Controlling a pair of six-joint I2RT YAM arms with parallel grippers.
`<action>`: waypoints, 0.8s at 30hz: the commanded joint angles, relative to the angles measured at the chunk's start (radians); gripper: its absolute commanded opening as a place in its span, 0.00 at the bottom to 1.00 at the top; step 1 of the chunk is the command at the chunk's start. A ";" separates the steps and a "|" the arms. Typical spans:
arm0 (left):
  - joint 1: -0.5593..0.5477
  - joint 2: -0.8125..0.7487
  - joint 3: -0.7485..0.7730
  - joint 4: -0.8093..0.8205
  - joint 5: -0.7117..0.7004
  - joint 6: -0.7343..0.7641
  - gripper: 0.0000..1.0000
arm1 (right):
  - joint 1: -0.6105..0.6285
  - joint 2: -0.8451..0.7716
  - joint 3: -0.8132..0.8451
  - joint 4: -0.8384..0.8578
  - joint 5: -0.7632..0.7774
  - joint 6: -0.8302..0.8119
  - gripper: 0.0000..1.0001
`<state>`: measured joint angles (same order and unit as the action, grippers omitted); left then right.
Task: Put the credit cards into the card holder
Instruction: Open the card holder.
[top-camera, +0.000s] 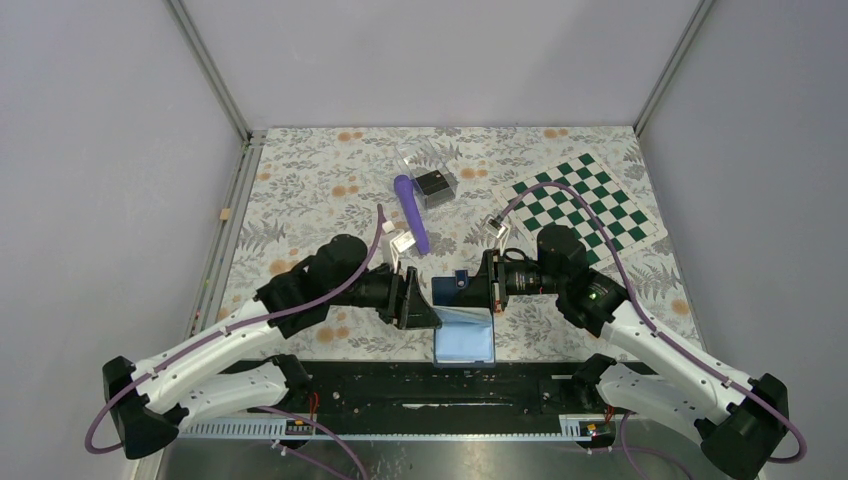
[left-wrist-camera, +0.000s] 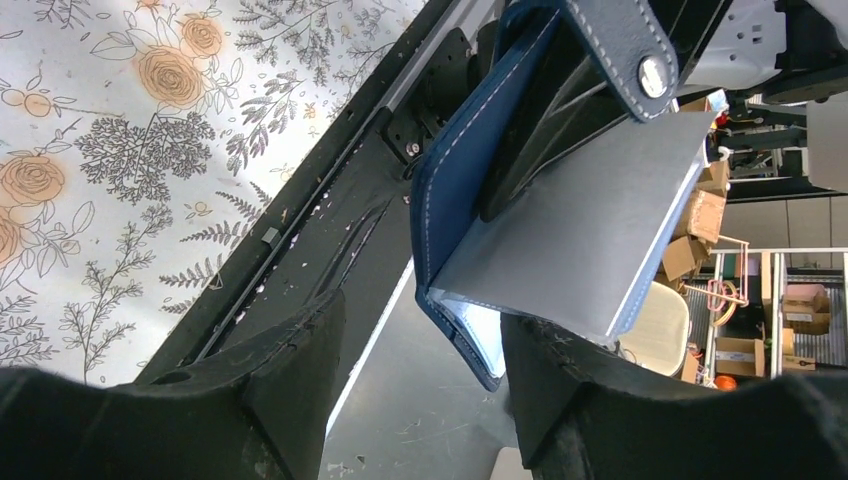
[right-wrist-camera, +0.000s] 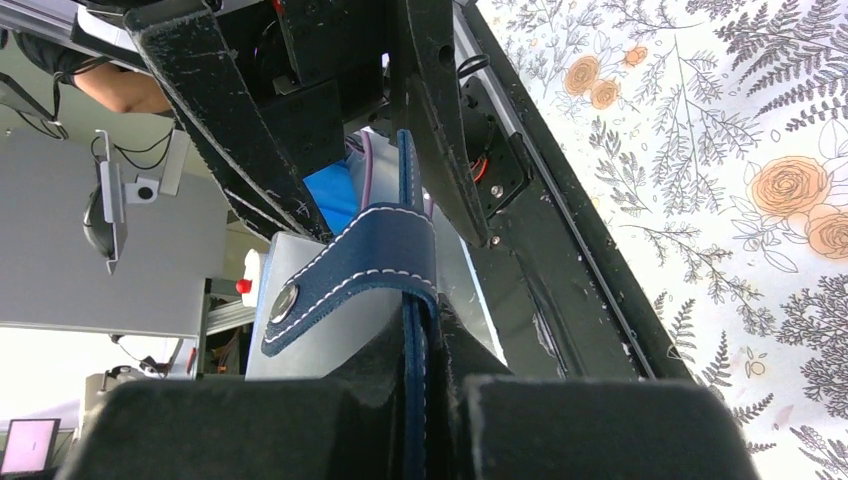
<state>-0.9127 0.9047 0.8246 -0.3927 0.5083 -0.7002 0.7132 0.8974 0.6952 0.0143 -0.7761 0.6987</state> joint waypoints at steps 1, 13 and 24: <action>-0.005 -0.011 -0.004 0.108 0.024 -0.023 0.58 | -0.002 0.000 -0.002 0.079 -0.039 0.027 0.00; -0.006 0.001 -0.111 0.385 0.057 -0.126 0.45 | -0.002 -0.003 -0.018 0.247 -0.057 0.176 0.00; -0.005 -0.010 -0.145 0.501 0.069 -0.189 0.00 | -0.002 -0.004 -0.003 0.254 -0.002 0.193 0.27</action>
<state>-0.9161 0.8970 0.6910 0.0032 0.5888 -0.8585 0.7086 0.9016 0.6659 0.2058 -0.8009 0.8906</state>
